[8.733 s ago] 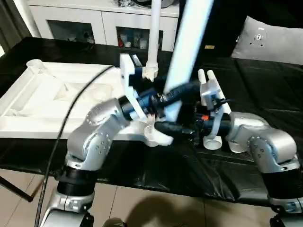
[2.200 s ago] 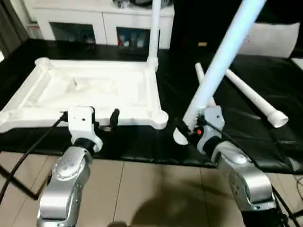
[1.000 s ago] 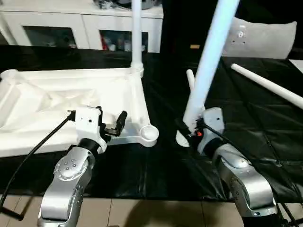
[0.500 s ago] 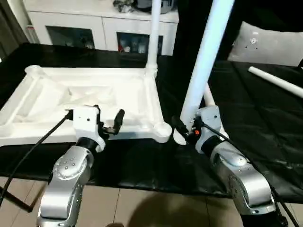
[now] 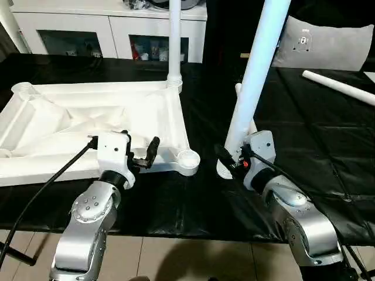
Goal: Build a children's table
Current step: Move to table
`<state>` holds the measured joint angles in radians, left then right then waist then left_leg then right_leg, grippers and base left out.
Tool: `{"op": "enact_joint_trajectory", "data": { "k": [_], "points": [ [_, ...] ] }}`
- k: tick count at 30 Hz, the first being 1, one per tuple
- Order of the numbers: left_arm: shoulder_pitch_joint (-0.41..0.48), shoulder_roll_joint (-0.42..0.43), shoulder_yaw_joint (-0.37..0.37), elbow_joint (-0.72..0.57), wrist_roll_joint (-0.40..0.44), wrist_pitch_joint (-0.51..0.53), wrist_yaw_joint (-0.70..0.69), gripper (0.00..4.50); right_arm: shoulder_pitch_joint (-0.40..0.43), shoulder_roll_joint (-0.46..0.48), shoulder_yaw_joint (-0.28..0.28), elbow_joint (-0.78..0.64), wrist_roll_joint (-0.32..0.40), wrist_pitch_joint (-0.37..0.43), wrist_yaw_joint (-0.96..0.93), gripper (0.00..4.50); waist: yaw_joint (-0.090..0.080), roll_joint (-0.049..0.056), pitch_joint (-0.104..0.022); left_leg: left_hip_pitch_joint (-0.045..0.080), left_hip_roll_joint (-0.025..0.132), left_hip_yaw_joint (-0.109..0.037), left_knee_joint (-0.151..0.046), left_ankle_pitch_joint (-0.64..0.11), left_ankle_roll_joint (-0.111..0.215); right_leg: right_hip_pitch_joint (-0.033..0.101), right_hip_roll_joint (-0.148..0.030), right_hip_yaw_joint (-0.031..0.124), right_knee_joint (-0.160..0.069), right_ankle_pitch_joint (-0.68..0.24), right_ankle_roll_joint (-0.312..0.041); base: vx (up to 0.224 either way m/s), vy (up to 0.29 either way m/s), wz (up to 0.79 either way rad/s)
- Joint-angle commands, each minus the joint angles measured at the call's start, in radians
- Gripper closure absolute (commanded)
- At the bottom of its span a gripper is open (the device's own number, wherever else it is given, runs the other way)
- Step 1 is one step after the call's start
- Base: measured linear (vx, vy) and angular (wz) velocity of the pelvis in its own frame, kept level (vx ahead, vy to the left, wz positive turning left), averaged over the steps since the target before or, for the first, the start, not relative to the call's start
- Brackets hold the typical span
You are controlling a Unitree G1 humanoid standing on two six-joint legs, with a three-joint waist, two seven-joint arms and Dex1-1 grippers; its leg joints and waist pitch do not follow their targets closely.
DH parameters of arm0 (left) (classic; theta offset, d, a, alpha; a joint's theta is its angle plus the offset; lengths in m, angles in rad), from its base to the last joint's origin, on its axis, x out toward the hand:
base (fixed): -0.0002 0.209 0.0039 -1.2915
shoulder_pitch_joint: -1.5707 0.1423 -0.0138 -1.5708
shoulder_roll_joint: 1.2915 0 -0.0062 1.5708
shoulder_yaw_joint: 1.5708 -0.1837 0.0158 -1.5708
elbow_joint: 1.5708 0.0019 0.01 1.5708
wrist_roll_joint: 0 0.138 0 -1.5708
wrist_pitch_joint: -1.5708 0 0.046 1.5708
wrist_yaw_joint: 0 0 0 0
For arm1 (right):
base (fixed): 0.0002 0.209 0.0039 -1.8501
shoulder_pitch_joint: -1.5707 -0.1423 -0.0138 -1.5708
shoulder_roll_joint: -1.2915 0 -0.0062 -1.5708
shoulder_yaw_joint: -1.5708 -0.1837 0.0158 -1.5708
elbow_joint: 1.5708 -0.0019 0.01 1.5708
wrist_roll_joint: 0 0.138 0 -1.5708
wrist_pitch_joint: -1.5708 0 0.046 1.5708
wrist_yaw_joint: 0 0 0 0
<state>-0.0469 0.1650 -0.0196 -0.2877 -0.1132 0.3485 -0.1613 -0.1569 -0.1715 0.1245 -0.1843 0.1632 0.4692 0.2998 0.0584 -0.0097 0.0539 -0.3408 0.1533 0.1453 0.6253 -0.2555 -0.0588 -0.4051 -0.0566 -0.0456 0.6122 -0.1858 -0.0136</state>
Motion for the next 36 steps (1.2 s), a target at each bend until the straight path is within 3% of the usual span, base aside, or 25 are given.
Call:
{"op": "enact_joint_trajectory", "data": {
  "k": [1, 7, 12, 17, 28, 36],
  "points": [
    [-0.003, -0.003, -0.012, 0.007, 0.009, -0.003, 0.0, 0.33, 0.002, -0.005, -0.017, -0.022, 0.001, -0.001, -0.002, 2.61, 0.002, 0.004, -0.052, -0.016, 0.058, -0.015, -0.085, -0.055, 0.034, 0.06, -0.077, 0.055, -0.065, -0.133, -0.188, 0.0, 0.0, 0.0],
    [0.004, -0.006, -0.026, 0.009, 0.015, -0.005, -0.001, 0.33, 0.004, -0.008, -0.015, -0.026, 0.0, 0.002, 0.001, 2.61, 0.001, 0.003, -0.049, -0.014, 0.061, -0.016, -0.089, -0.089, 0.019, 0.057, -0.076, 0.054, -0.071, -0.196, -0.163, 0.0, 0.0, 0.0],
    [0.01, -0.009, -0.031, 0.009, 0.02, -0.007, -0.003, 0.33, 0.008, -0.01, -0.01, -0.028, -0.002, 0.002, 0.002, 2.61, 0.001, 0.002, -0.05, -0.017, 0.059, -0.016, -0.088, -0.084, 0.017, 0.057, -0.077, 0.054, -0.071, -0.193, -0.159, 0.0, 0.0, 0.0],
    [0.014, -0.01, -0.035, 0.011, 0.025, -0.01, -0.002, 0.33, 0.001, -0.016, -0.008, -0.024, -0.003, 0.002, 0.008, 2.61, 0.0, -0.005, -0.05, -0.016, 0.06, -0.015, -0.087, -0.069, 0.026, 0.057, -0.076, 0.053, -0.07, -0.19, -0.158, 0.0, 0.0, 0.0],
    [-0.003, -0.017, -0.043, 0.035, 0.031, -0.027, -0.004, 0.33, -0.007, -0.021, -0.008, -0.015, -0.01, -0.01, 0.01, 2.61, -0.002, 0.003, -0.05, -0.016, 0.059, -0.015, -0.087, -0.076, 0.021, 0.056, -0.075, 0.053, -0.072, -0.195, -0.155, 0.0, 0.0, 0.0],
    [0.0, -0.018, -0.048, 0.038, 0.034, -0.034, -0.009, 0.33, 0.001, -0.018, -0.006, -0.021, -0.01, -0.01, 0.007, 2.61, -0.001, 0.0, -0.051, -0.016, 0.06, -0.015, -0.086, -0.075, 0.024, 0.058, -0.076, 0.054, -0.07, -0.186, -0.163, 0.0, 0.0, 0.0]
  ]
}}
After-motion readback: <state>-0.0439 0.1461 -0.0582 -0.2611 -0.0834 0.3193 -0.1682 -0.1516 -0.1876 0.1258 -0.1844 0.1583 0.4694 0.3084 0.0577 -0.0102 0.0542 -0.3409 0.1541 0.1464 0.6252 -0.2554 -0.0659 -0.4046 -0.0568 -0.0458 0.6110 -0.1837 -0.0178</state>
